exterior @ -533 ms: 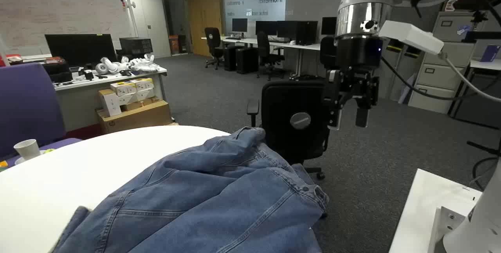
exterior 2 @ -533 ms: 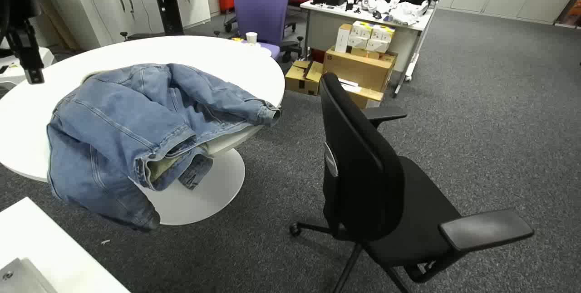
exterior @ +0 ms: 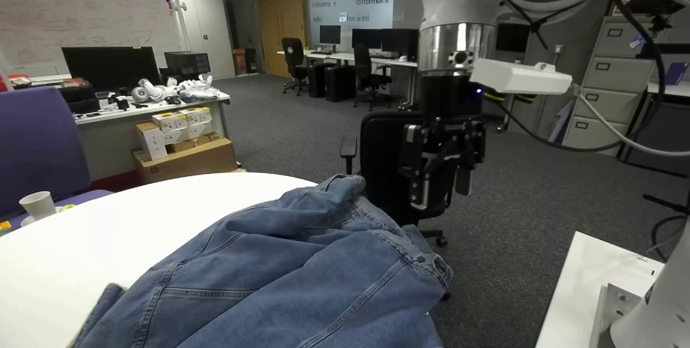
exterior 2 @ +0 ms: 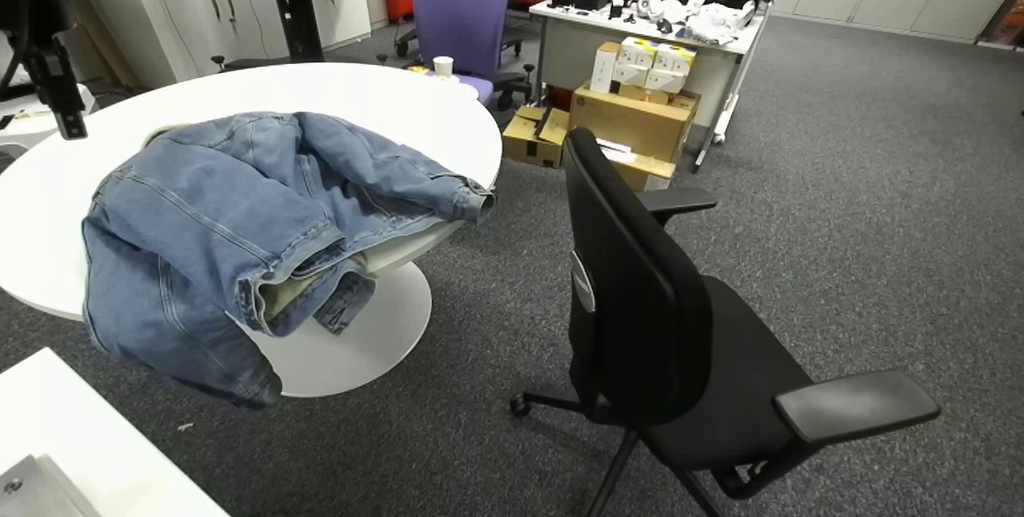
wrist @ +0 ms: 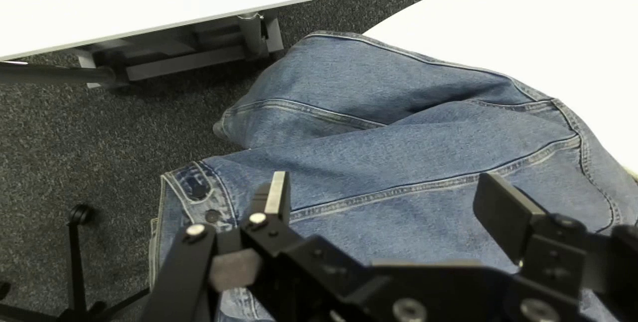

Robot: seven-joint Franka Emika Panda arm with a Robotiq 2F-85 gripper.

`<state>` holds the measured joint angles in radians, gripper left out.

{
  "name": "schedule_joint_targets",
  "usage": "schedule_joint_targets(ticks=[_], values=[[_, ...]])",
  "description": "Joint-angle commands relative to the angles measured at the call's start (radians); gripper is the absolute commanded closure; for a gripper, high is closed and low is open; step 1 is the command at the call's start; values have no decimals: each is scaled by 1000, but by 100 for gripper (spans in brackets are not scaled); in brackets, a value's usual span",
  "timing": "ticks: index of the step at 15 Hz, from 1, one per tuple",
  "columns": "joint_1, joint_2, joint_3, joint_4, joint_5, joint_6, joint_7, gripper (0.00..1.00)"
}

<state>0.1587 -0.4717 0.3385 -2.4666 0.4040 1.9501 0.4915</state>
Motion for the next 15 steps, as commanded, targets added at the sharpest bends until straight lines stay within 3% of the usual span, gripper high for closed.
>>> schedule_joint_targets(ticks=[1,5,6,9,13,15], values=[[-25,260,129,182,-93,75,142,0],[-15,519,221,382,-315,99,319,0],[58,389,129,254,-244,111,262,0],[72,513,135,354,-291,109,297,0],[71,524,130,364,-300,104,289,0],[105,530,102,360,-383,71,285,0]])
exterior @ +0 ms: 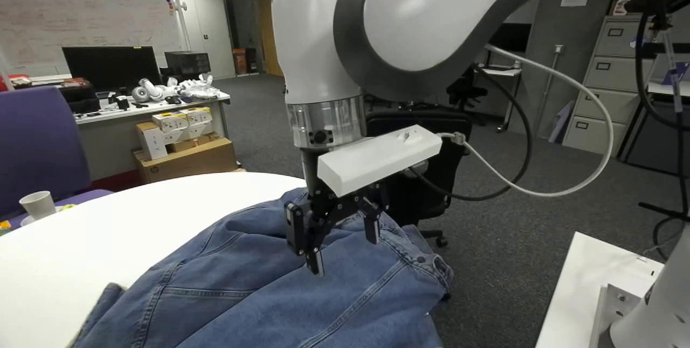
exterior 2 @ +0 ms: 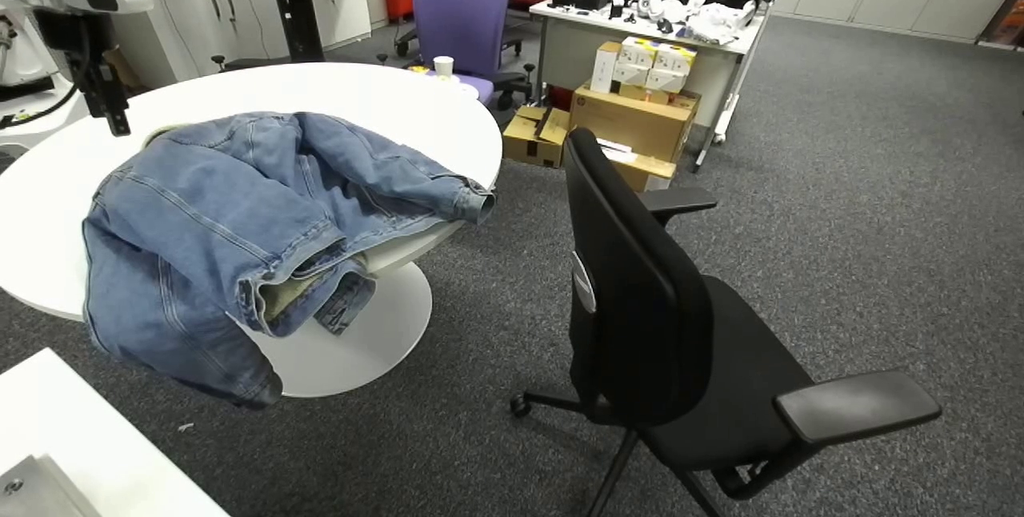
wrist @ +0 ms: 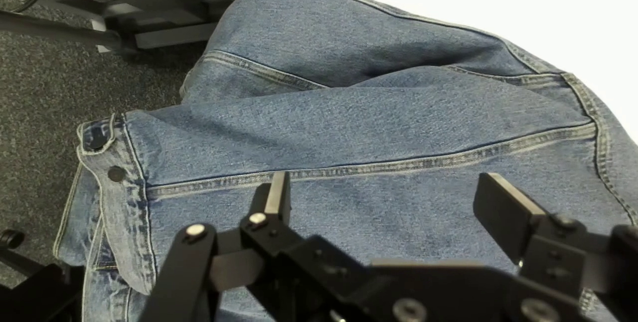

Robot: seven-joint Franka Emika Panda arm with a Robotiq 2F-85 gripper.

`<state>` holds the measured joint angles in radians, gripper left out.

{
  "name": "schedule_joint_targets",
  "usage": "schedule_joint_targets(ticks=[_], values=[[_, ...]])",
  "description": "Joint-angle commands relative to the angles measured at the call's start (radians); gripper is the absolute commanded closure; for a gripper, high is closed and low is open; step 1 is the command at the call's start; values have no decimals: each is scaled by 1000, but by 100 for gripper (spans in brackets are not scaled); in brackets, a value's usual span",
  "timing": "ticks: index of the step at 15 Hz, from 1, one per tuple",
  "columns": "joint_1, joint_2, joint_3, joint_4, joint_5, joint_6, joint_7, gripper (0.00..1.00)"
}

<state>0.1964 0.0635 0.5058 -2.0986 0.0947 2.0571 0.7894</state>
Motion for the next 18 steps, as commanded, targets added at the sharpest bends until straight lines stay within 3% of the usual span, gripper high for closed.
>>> schedule_joint_targets(ticks=[1,4,9,11,15,16,18], values=[[86,4,-79,-9,-114,-41,-17,0],[118,39,-106,-10,-130,2,-69,0],[168,132,-90,7,28,79,-345,0],[188,163,-90,14,40,36,-439,0],[222,181,-113,28,-67,-153,-508,0],[224,190,-113,6,-26,-69,-467,0],[227,191,-117,9,-48,-109,-484,0]])
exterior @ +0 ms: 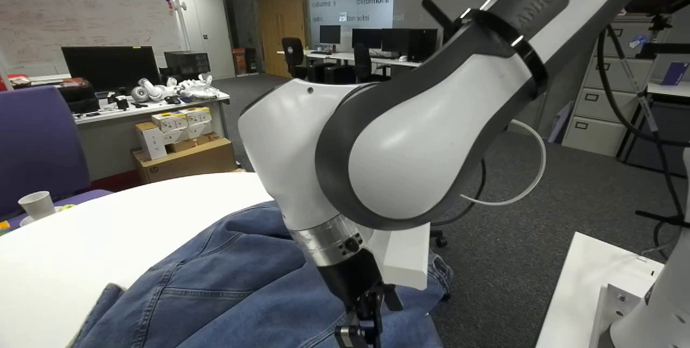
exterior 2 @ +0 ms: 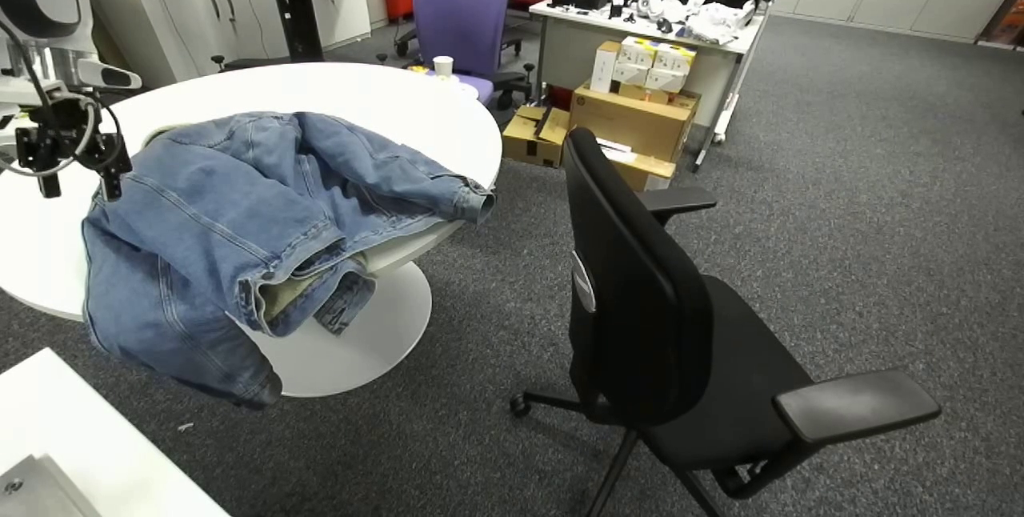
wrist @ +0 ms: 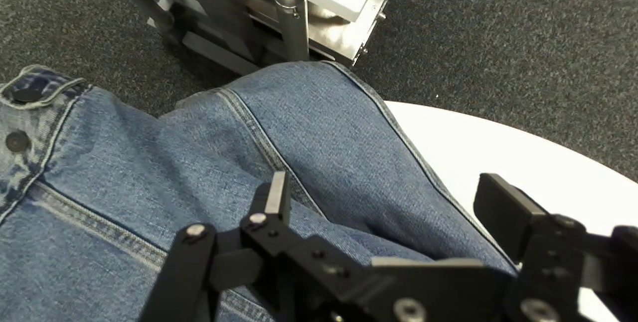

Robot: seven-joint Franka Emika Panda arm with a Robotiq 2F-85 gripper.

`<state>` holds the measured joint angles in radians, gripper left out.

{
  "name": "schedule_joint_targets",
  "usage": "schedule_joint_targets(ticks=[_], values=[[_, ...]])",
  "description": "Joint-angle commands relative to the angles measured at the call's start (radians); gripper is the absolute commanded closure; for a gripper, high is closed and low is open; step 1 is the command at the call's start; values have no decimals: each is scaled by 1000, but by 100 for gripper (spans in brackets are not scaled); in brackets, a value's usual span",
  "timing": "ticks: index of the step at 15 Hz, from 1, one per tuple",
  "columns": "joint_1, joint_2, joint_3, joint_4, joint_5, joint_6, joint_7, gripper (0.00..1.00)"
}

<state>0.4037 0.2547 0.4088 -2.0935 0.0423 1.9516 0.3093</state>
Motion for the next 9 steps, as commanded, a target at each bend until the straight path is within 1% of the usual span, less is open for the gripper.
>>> schedule_joint_targets(ticks=[1,5,6,9], values=[[19,0,-20,5,3,-6,-7,0],[19,0,-20,6,2,-6,-9,0],[18,2,-9,7,-23,5,-104,0],[53,31,-1,33,-112,6,-172,0]])
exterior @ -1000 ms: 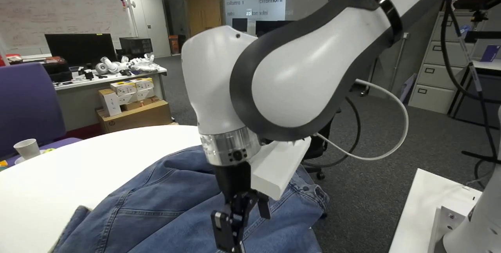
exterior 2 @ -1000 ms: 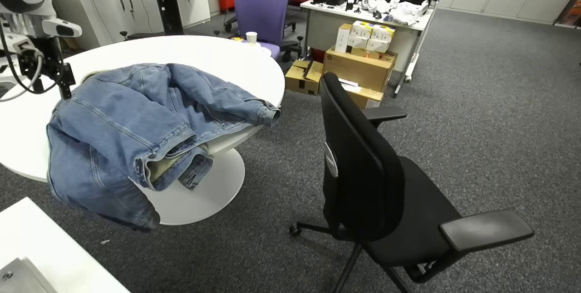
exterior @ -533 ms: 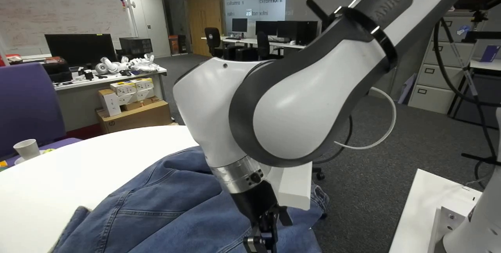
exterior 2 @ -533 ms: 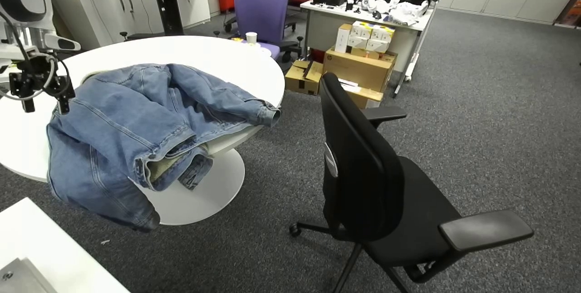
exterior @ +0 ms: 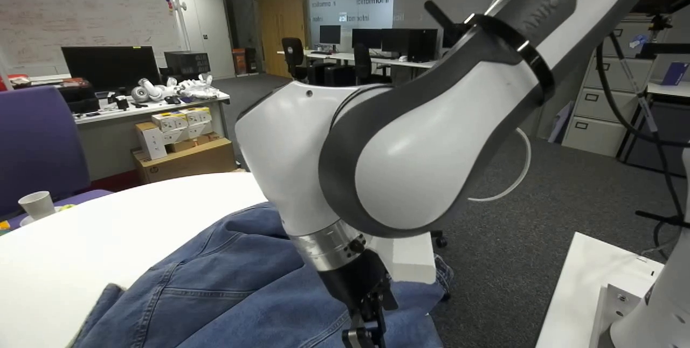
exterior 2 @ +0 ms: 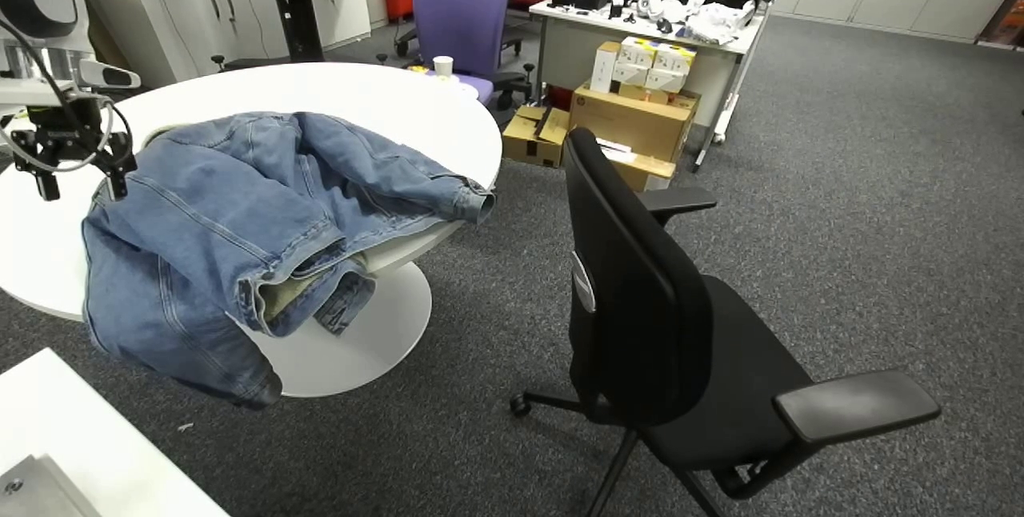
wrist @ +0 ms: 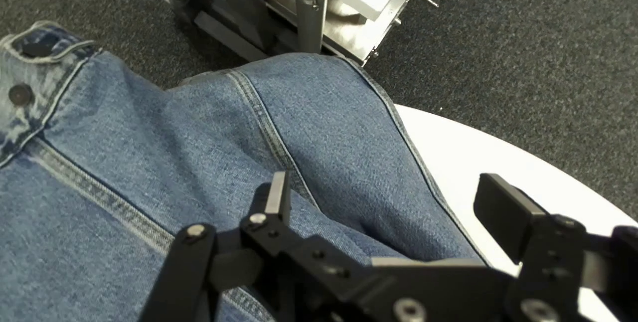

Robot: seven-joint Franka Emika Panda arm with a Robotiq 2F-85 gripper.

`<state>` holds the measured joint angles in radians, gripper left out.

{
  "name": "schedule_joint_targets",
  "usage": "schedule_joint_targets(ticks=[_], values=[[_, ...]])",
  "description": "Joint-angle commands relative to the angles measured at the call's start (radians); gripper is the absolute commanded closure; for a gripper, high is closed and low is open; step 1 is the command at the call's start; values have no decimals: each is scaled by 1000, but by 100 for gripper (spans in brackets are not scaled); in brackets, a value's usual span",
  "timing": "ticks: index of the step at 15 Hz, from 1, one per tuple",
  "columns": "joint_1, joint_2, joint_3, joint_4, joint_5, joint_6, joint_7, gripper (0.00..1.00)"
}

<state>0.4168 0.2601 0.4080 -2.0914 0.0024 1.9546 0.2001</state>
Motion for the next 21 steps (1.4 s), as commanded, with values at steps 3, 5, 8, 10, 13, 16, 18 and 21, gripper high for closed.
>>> schedule_joint_targets(ticks=[3,5,8,10,13,16,18,21], values=[[97,31,11,52,-178,29,-59,0],[132,13,18,56,-246,49,-57,0],[148,27,17,56,-251,63,-46,0],[159,28,18,58,-254,66,-43,0],[159,39,12,58,-254,66,-43,0],[156,42,9,58,-255,65,-43,0],[156,42,9,58,-254,65,-43,0],[156,42,9,58,-254,65,-43,0]])
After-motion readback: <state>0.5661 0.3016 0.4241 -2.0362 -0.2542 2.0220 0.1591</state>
